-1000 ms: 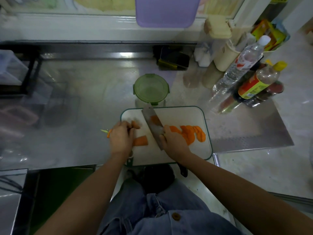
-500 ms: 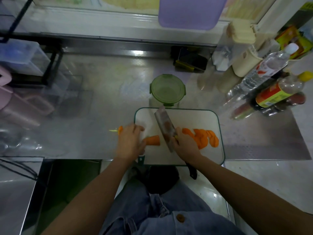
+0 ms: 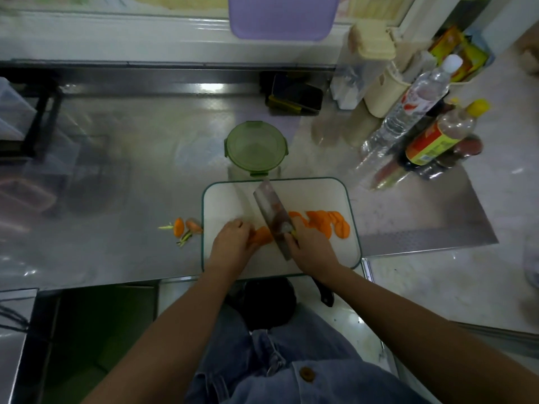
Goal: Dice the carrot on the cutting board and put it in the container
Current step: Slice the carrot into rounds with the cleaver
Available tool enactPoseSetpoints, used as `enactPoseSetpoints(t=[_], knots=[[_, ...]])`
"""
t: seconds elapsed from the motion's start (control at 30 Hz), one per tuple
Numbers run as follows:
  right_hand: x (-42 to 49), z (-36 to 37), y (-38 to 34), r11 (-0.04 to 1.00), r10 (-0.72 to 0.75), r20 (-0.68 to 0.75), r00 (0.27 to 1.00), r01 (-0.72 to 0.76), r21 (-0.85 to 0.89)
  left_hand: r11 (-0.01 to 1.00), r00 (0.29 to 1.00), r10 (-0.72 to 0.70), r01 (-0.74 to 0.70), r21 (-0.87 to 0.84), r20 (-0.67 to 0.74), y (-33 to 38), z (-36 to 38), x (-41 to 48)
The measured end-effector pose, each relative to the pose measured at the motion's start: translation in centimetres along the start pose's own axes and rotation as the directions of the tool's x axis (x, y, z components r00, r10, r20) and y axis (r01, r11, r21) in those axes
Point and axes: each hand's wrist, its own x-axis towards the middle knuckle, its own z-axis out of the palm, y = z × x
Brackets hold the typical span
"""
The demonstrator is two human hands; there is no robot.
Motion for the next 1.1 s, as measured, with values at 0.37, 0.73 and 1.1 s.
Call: enactPoseSetpoints(t=[0.37,0.73,1.1], knots=[[-0.3,-0.9,-0.4,0.988,-0.067,-0.005,0.998,0.066,-0.138,0.999,1.0,0.0,0.0,-0.032,-0.014,1.4,0.8,0.5],[-0.3,-0.7,-1.1,0.982,-0.051,0.023,0.998,0.054,-0.183,0.997,0.999,-0.048,0.05,-0.055,0.026,1.5,0.6,1.0],[-0.3,-1.1,-1.2,0.983,-0.044,0.055,0.998,0.053,-0.176,0.996,0.995,-0.074,0.077,-0.044,0.066,1.6,0.3,1.5]])
